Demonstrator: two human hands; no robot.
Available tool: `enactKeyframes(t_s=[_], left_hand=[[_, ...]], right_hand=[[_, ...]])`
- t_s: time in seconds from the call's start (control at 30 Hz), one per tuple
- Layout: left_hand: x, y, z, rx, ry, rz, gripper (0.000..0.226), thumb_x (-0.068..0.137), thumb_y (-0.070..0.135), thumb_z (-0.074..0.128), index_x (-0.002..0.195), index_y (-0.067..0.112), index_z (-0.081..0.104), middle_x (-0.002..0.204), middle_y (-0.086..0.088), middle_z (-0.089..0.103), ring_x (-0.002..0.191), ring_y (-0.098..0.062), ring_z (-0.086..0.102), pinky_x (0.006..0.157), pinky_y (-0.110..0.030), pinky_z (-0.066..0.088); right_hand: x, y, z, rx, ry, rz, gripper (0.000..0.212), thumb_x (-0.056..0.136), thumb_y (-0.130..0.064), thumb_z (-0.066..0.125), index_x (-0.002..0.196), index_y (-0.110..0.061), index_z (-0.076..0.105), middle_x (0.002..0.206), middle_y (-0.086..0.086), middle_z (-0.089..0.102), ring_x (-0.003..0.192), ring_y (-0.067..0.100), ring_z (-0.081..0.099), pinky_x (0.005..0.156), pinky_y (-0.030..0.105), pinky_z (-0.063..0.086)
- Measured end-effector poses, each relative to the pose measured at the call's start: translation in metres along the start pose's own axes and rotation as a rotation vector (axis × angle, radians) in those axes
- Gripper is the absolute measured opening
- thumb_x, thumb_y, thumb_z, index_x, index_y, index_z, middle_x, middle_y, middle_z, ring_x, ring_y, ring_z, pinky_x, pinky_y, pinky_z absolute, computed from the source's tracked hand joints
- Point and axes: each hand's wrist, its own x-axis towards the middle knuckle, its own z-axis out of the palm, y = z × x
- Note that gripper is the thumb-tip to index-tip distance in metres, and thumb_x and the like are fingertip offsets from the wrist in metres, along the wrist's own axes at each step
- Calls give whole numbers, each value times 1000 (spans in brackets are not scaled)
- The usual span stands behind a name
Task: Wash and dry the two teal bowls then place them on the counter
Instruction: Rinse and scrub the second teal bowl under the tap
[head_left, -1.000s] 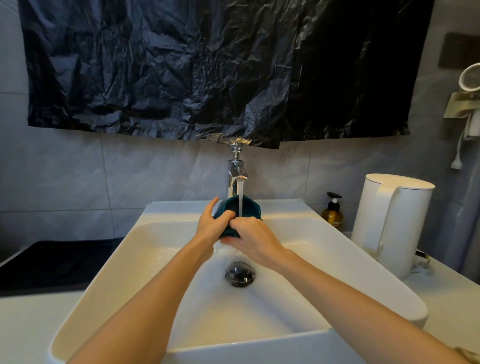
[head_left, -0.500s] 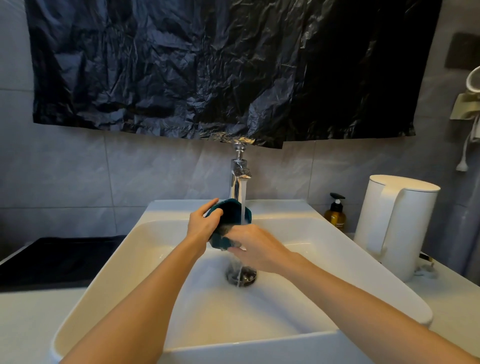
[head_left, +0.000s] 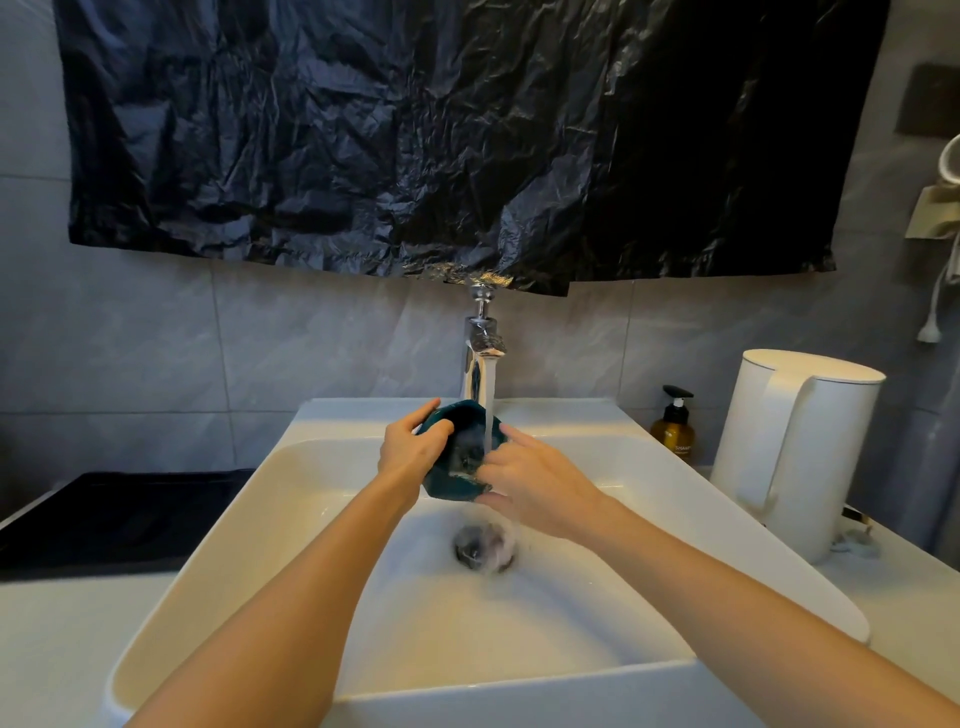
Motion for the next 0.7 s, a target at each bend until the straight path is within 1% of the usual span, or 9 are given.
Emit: enactKeyframes(t_s=[0.03, 0.1, 0.17, 0.23, 0.3, 0.4, 0.47, 0.57, 0.7], left_hand=[[-1, 1, 1, -9, 0, -1, 39, 91, 21, 58, 128, 33, 59, 131, -5, 56, 110, -25, 51, 96, -41, 50], [-1, 1, 2, -12, -7, -5, 39, 89, 20, 58, 125, 33, 61, 129, -5, 58, 110, -26, 52, 97, -43, 49], [1, 1, 2, -42, -5, -21, 40, 87, 17, 58, 123, 32, 62, 127, -8, 59, 109, -27, 53, 96, -44, 50], [2, 1, 1, -54, -2, -29, 40, 88, 14, 58, 125, 29, 61, 126, -9, 58, 110, -27, 52, 97, -43, 50], [4, 3, 0, -60, -7, -50, 40, 90, 13, 57, 128, 25, 59, 129, -9, 56, 112, -26, 51, 97, -41, 49], [0, 6, 0, -61, -56, -104, 45, 91, 20, 59, 135, 24, 51, 131, -8, 53, 115, -26, 50, 96, -39, 49], [-2, 7, 1, -76, -97, -114, 49, 88, 25, 63, 135, 23, 48, 130, -8, 54, 114, -26, 52, 96, -40, 50], [-8, 3, 5, -94, -99, -39, 49, 88, 20, 63, 133, 25, 46, 123, -4, 53, 110, -24, 52, 89, -36, 52], [-9, -1, 7, -46, -57, 68, 36, 90, 12, 55, 120, 32, 55, 123, -2, 55, 111, -23, 51, 90, -40, 53]], right_hand=[[2, -5, -2, 41, -54, 25, 18, 89, -28, 62, 101, -17, 69, 91, 1, 71, 92, 22, 63, 97, 37, 45], [8, -23, -5, 334, -76, 157, 25, 94, -24, 54, 118, -17, 58, 109, 3, 66, 102, 25, 58, 88, 40, 49], [13, -34, -4, 513, -54, 242, 21, 95, -21, 52, 115, -16, 54, 110, 1, 60, 99, 24, 57, 81, 38, 50], [10, -31, -5, 443, -34, 204, 16, 94, -20, 55, 108, -11, 57, 105, 4, 61, 94, 23, 57, 76, 31, 47], [4, -17, -3, 218, 9, 84, 16, 90, -20, 62, 98, -7, 63, 95, 9, 66, 86, 27, 61, 72, 34, 48], [3, -8, -4, 72, -80, 51, 26, 94, -28, 57, 108, -7, 64, 106, 10, 65, 97, 28, 60, 78, 36, 46], [8, -13, -4, 135, -92, 105, 30, 95, -31, 53, 113, -8, 63, 112, 8, 65, 101, 28, 60, 80, 36, 46], [14, -18, -7, 308, 21, 209, 29, 95, -28, 54, 117, -10, 62, 112, 7, 66, 99, 24, 60, 79, 32, 45], [9, -23, -7, 390, 34, 191, 19, 95, -28, 55, 102, -12, 62, 100, 6, 67, 88, 23, 60, 66, 26, 37]])
